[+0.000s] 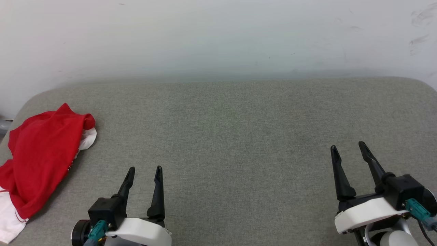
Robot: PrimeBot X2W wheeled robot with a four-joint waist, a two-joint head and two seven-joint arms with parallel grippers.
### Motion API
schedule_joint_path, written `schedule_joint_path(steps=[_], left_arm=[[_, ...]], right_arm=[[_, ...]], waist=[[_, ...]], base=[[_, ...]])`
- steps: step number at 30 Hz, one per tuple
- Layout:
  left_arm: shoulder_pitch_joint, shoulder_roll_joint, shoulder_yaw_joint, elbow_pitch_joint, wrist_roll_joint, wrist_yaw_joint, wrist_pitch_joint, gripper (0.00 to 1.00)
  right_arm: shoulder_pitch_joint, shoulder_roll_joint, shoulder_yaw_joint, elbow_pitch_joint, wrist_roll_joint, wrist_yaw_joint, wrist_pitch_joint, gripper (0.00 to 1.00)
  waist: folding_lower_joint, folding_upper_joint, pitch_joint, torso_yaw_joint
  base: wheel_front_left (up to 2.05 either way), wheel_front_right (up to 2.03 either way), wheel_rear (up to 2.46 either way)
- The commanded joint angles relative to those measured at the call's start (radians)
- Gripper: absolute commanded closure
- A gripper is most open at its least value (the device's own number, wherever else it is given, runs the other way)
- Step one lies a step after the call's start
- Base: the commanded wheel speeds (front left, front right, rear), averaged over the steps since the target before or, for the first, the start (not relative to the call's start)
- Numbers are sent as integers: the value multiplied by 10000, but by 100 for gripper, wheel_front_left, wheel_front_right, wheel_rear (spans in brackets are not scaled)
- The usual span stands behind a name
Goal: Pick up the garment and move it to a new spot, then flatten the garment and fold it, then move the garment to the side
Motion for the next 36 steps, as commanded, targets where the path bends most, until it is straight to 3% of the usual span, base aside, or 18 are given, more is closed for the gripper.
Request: schedule_joint_path(steps=[1, 11, 23, 27, 36], left_arm=[[-23, 42, -39, -64, 201, 46, -83, 0], [103, -182, 128, -286, 386, 41, -293, 0], [577, -878, 1353, -19, 504, -1097, -543, 0], [663, -937, 1272, 323, 1232, -1493, -616, 0], [659, -964, 1305, 371, 1678, -1451, -787, 0]], right_arm=[[86, 2, 23, -67, -201, -5, -90, 0], [132, 3, 118, -226, -367, -5, -308, 0], [242, 5, -165, 368, 1157, -6, -548, 0], [283, 4, -31, 519, 930, -6, -619, 0], [359, 7, 96, 448, 94, -6, -799, 0]], waist=[[0, 1, 1, -4], [0, 1, 34, -51], [0, 1, 5, -93], [0, 1, 14, -116], [0, 1, 12, -150]], base=[[0, 0, 0], [0, 0, 0], [0, 0, 0], [0, 0, 0], [0, 0, 0]])
